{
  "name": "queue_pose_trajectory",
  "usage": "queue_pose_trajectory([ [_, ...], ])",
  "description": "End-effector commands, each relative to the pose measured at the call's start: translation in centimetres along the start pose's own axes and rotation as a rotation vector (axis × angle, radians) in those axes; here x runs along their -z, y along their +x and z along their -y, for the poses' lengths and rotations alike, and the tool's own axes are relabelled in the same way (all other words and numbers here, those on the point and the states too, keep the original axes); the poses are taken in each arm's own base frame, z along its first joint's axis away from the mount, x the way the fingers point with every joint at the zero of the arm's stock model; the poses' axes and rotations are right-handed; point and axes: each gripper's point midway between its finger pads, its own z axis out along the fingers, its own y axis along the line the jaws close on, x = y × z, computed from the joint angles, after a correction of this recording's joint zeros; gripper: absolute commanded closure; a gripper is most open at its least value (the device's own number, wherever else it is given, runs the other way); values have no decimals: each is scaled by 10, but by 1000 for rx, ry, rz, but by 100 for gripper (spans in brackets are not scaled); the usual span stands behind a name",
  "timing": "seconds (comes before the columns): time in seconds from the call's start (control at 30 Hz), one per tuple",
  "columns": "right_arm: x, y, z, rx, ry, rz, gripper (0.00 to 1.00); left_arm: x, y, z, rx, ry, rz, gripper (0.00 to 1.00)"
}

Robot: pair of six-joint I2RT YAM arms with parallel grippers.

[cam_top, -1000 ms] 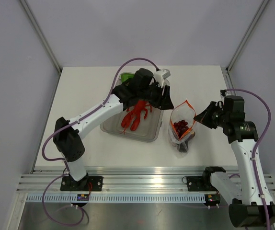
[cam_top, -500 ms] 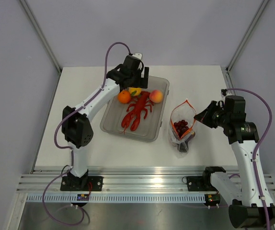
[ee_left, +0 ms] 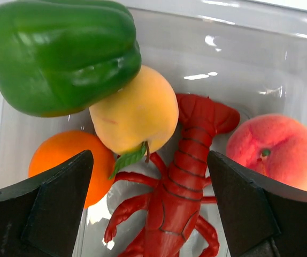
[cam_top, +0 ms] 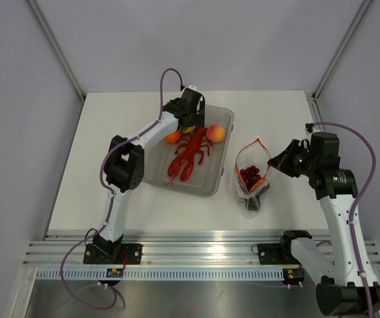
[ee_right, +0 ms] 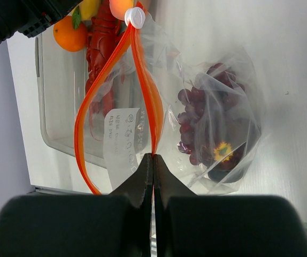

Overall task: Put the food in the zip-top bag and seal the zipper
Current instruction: Pick up the fake fruit from the bin.

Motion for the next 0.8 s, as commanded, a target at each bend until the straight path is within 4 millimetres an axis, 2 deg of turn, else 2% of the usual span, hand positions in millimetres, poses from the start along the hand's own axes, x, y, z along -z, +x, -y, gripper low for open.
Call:
queue_pose_trajectory([
  [0.0, 7, -10, -11, 27, -41, 43, 100, -1, -39, 1, 83, -19, 140, 10],
  [0.2, 4, -8, -10, 23, -44, 34, 100, -16, -28, -11, 135, -89, 163, 12],
  [0.77, -1, -6, -10, 51, -46, -7, 100, -46, -13, -16, 176, -175, 203, 17],
])
